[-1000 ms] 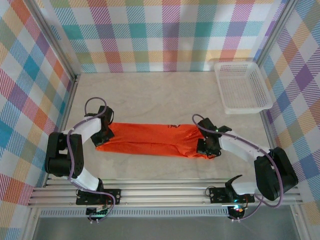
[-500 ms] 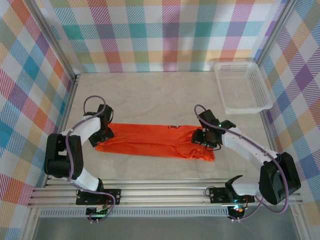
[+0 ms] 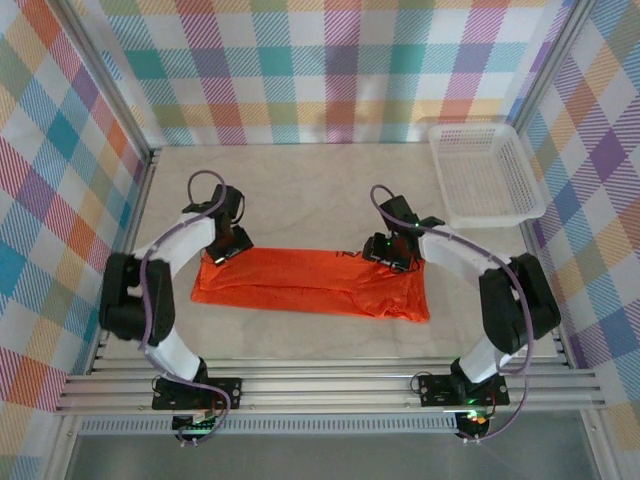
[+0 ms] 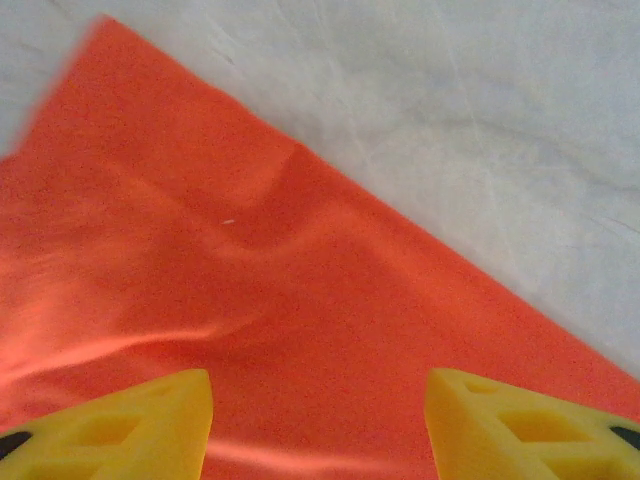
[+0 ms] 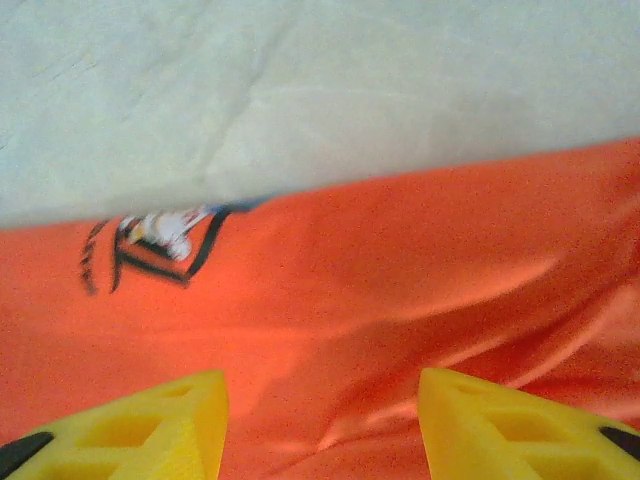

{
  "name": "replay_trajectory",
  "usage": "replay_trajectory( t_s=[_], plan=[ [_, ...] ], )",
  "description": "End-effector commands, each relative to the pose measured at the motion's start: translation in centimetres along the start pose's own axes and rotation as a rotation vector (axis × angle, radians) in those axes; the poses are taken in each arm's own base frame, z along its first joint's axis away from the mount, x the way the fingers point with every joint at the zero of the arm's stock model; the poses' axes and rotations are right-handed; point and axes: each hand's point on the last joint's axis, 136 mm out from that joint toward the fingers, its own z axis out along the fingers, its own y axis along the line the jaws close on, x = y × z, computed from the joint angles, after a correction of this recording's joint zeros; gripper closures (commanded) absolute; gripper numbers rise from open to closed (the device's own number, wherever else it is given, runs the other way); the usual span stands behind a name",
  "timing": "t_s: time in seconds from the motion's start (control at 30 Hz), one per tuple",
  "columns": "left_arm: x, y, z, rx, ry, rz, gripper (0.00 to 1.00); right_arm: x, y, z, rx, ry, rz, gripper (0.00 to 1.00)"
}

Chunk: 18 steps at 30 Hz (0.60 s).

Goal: Fold the inside-out t-shirt

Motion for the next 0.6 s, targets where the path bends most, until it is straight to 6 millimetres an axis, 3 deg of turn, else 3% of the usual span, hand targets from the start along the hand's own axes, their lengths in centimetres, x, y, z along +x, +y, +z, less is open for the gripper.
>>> replay_trajectory(
  t_s=[0.0, 0.17, 0.27, 0.37, 0.5, 0.57],
  plan=[
    [-0.4, -0.2, 2.7, -0.014, 0.048, -0.011, 0.41, -0.3, -1.5, 1.3, 0.010, 0.014, 0.055, 0.46],
    [-2.2, 3.9, 6.1, -0.120, 0.052, -0.085, 0.40, -0.8, -6.9, 3.8, 0.102, 0.040, 0.107, 0.46],
    [-2.9, 4.8, 6.5, -0.151, 0.047, -0.091, 0.40, -2.0, -7.3, 4.1, 0.112, 0.058, 0.101, 0.44],
    [-3.9, 4.1, 5.3, -0.136, 0.019, -0.080, 0.40, -3.7, -6.1, 2.8, 0.094, 0.021, 0.064, 0.41],
    [-5.8, 3.7, 2.1, -0.138, -0.058, -0.062, 0.38, -6.5, -4.7, 0.4, 0.105, -0.029, 0.013, 0.30],
    [-6.3, 3.2, 0.2, -0.138, -0.084, -0.034, 0.34, -6.8, -4.2, -0.7, 0.103, -0.018, -0.011, 0.22]
  ],
)
